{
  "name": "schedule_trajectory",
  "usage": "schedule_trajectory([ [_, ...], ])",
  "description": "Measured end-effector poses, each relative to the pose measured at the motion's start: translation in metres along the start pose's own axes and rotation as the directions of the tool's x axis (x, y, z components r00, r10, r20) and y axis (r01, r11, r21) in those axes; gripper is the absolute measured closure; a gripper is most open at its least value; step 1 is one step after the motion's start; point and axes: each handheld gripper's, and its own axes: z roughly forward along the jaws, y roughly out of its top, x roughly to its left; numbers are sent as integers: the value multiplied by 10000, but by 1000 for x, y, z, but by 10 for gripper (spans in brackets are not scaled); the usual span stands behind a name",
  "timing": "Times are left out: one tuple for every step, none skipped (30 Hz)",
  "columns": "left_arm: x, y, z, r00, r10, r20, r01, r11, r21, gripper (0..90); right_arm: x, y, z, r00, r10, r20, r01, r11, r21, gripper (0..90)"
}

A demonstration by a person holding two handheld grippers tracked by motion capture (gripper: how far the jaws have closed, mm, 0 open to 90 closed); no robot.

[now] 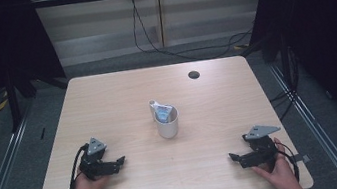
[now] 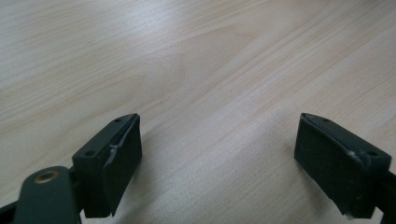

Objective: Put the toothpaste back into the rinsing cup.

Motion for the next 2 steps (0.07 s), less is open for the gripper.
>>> schedule_trajectory([
  [0, 0, 0, 10000, 18, 20, -18, 10000, 35, 149, 0, 0, 0, 10000, -1, 0, 1, 10000, -1, 104],
  [0, 0, 0, 10000, 18, 20, -18, 10000, 35, 149, 0, 0, 0, 10000, 2, -1, -2, 10000, 1, 104],
])
